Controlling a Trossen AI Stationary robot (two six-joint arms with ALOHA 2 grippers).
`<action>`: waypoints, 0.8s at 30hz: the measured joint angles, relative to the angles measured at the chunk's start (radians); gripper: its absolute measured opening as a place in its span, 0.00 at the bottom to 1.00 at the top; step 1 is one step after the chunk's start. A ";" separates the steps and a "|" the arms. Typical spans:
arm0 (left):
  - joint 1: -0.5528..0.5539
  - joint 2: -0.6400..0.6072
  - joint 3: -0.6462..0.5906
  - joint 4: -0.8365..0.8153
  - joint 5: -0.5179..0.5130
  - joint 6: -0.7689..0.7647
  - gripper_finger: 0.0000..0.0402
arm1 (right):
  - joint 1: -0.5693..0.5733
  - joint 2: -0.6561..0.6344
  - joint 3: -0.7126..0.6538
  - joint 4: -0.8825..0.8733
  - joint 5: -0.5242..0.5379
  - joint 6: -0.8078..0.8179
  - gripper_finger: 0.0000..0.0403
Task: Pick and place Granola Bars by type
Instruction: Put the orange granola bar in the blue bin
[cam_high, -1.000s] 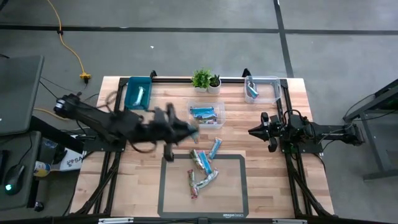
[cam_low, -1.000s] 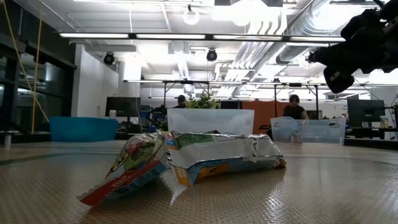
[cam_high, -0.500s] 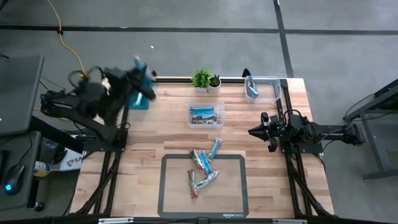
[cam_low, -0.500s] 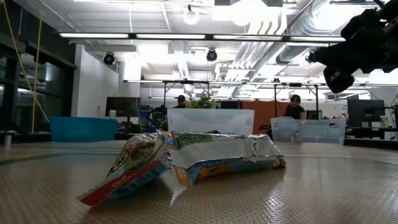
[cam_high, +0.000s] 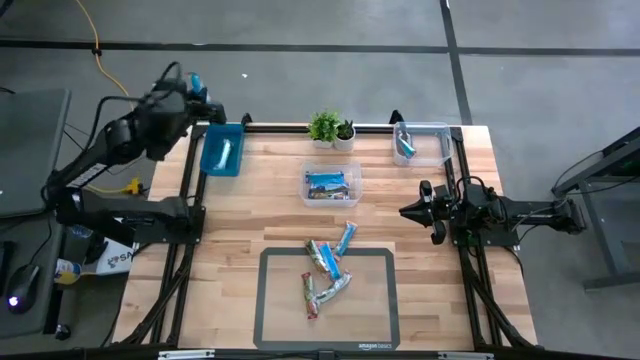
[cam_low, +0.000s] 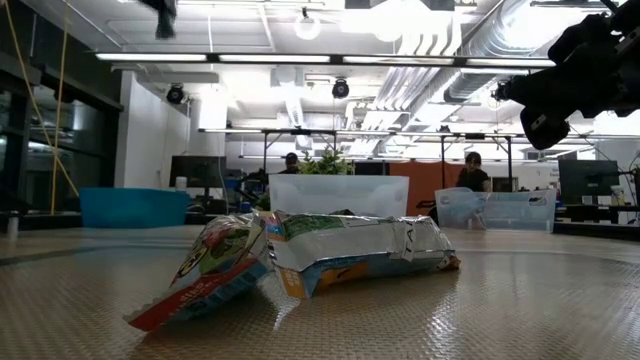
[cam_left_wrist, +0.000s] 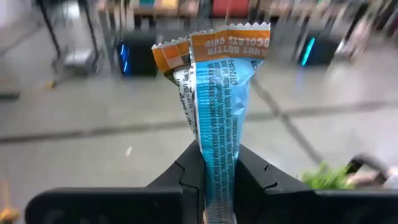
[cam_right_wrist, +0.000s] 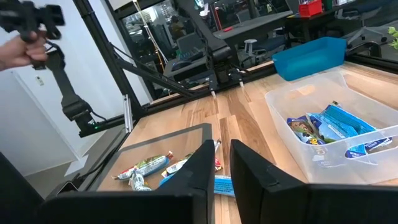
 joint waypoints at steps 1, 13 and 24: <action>0.055 0.007 -0.007 -0.023 0.064 -0.003 0.12 | 0.000 0.000 0.000 0.000 0.000 0.000 0.08; 0.453 0.147 -0.075 -0.058 0.473 -0.010 0.12 | 0.000 0.000 0.000 -0.001 0.000 0.000 0.08; 0.490 0.364 -0.164 -0.094 0.566 -0.121 0.12 | 0.000 0.000 0.000 0.000 -0.002 0.000 0.09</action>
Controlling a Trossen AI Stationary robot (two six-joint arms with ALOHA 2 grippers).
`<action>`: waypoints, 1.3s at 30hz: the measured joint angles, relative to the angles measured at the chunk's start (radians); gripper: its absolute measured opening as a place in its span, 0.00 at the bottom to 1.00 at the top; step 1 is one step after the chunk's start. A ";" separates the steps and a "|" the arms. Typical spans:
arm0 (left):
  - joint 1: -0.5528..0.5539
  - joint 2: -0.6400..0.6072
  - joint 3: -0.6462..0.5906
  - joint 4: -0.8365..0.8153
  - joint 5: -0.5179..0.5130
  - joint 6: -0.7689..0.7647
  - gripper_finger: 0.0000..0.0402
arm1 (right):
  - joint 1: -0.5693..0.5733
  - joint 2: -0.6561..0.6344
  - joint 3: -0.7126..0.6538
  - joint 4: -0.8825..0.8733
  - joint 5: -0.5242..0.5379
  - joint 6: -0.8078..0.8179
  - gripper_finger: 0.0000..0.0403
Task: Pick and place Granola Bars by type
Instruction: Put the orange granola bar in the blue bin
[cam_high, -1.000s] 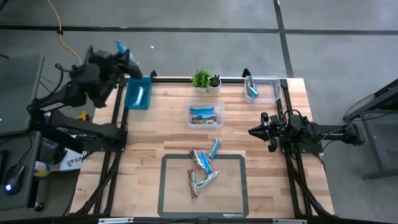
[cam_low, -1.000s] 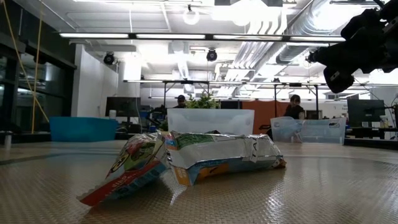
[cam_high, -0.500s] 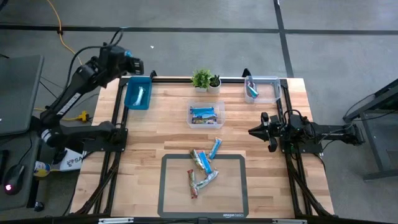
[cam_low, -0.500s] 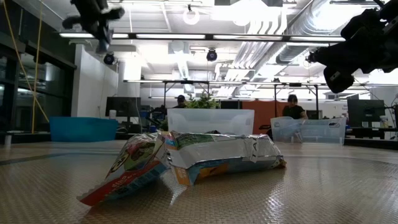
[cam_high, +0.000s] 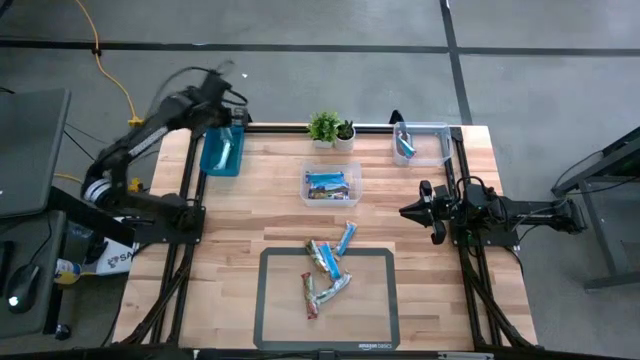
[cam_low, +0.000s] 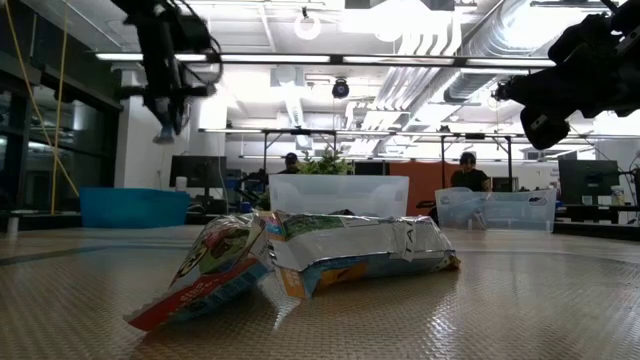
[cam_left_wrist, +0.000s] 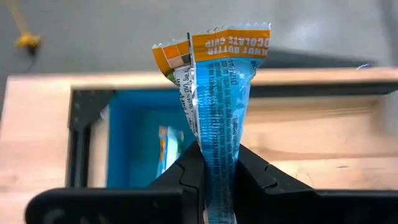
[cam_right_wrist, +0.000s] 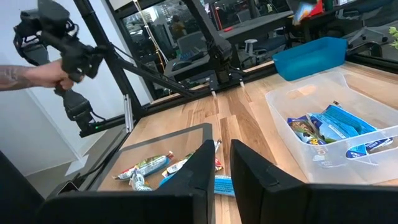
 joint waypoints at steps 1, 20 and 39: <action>-0.002 0.018 -0.006 -0.004 -0.019 -0.019 0.12 | 0.000 0.000 0.000 0.000 0.001 0.000 0.09; 0.029 0.161 -0.126 0.058 -0.108 -0.118 0.12 | 0.000 0.000 0.000 0.000 0.002 0.000 0.09; 0.030 0.257 -0.234 0.133 -0.029 -0.140 0.12 | 0.000 0.000 0.000 0.000 0.002 0.000 0.09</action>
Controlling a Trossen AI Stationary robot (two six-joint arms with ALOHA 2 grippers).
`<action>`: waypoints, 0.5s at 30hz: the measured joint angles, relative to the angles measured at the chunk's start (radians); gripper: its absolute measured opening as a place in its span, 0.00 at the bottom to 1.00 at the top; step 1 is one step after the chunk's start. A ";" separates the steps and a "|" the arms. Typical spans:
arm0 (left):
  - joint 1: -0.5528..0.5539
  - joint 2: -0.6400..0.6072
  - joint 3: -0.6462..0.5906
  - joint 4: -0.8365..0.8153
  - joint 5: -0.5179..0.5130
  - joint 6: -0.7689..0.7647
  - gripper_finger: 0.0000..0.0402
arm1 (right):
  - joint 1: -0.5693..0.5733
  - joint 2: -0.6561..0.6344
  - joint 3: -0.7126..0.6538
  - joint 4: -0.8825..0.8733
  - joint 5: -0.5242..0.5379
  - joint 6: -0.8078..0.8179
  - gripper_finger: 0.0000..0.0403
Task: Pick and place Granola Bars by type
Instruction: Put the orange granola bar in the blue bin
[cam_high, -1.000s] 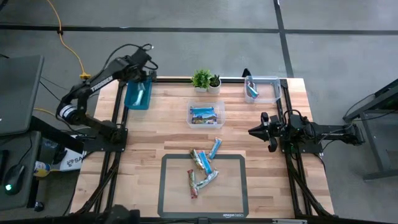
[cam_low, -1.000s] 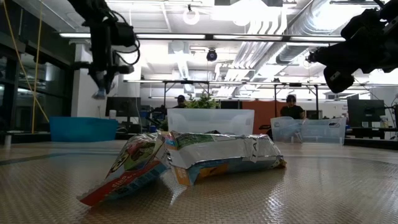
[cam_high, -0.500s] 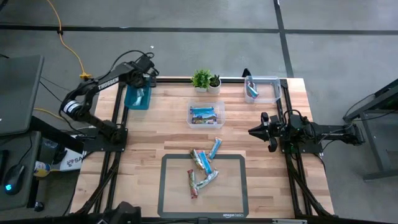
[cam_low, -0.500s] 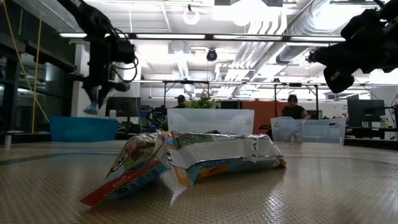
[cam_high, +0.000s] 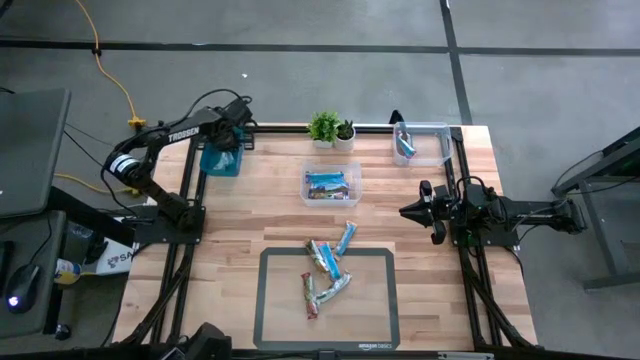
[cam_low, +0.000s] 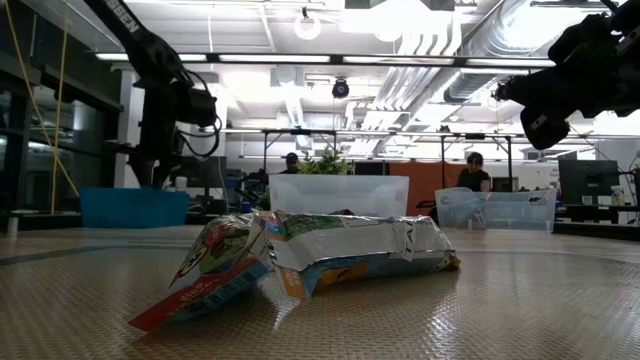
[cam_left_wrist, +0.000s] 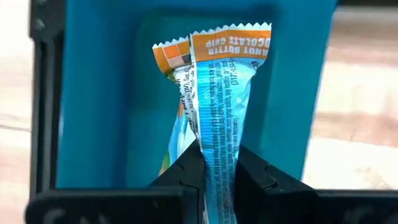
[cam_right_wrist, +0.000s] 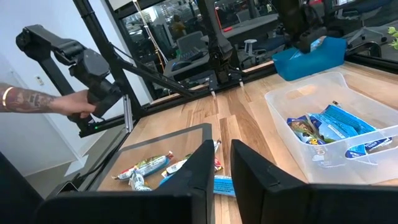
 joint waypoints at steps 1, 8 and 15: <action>0.000 0.000 -0.006 0.002 0.010 0.000 0.12 | 0.000 0.000 0.000 0.000 0.000 0.000 0.09; 0.000 0.000 -0.033 0.030 0.047 0.035 0.12 | 0.000 0.000 0.000 0.000 0.000 0.000 0.09; -0.001 0.000 -0.035 0.041 0.087 0.071 0.12 | 0.000 0.000 0.000 0.000 0.000 0.000 0.09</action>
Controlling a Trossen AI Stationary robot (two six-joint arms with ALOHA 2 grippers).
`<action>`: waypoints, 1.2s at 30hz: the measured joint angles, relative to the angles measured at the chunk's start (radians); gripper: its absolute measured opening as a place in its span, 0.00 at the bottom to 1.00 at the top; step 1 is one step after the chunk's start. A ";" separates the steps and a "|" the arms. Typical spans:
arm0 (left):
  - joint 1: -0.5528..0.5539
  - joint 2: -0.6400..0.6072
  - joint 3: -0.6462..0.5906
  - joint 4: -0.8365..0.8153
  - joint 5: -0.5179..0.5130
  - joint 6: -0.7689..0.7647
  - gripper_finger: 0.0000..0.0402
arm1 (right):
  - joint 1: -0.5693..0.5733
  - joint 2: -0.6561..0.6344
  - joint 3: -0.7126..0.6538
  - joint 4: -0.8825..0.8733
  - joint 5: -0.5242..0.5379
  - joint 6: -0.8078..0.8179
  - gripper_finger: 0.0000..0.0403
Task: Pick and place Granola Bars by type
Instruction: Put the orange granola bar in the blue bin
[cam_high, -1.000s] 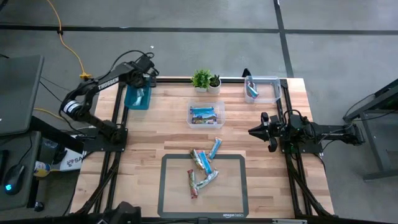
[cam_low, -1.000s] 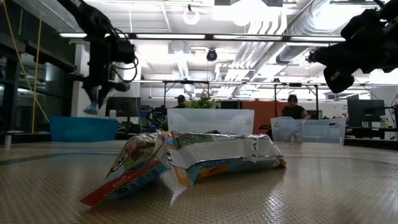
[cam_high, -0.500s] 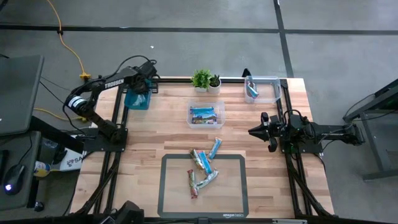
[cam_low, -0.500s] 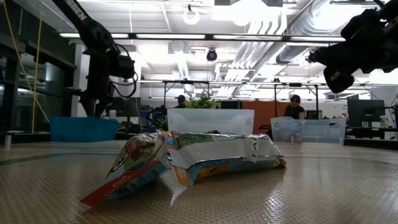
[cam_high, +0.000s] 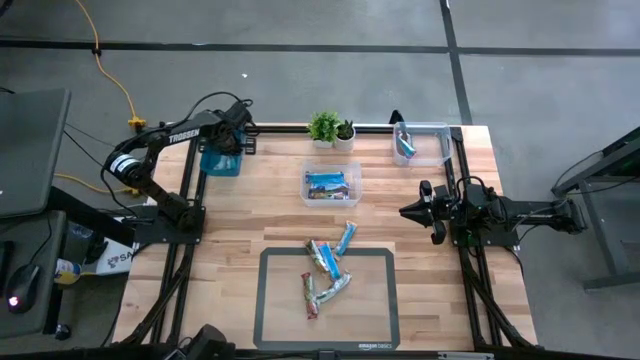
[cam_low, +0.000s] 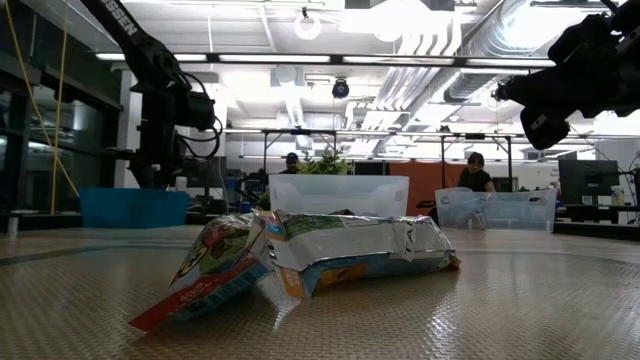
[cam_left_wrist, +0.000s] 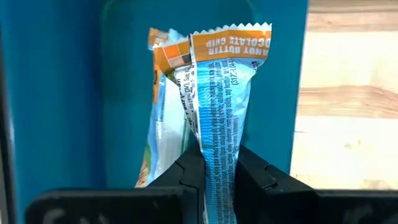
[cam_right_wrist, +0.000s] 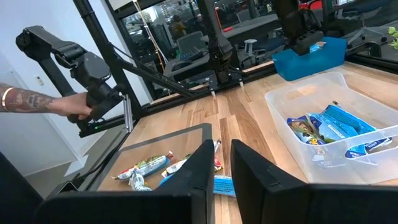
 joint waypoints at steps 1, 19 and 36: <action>0.000 0.000 0.000 0.001 0.007 0.003 0.12 | 0.000 0.000 0.000 0.000 0.000 0.000 0.10; 0.000 -0.002 0.000 -0.009 0.048 0.008 0.45 | 0.000 0.000 0.000 0.000 0.000 0.000 0.09; -0.049 -0.306 0.014 0.024 0.208 0.036 0.45 | 0.000 0.000 0.000 0.000 0.000 0.000 0.10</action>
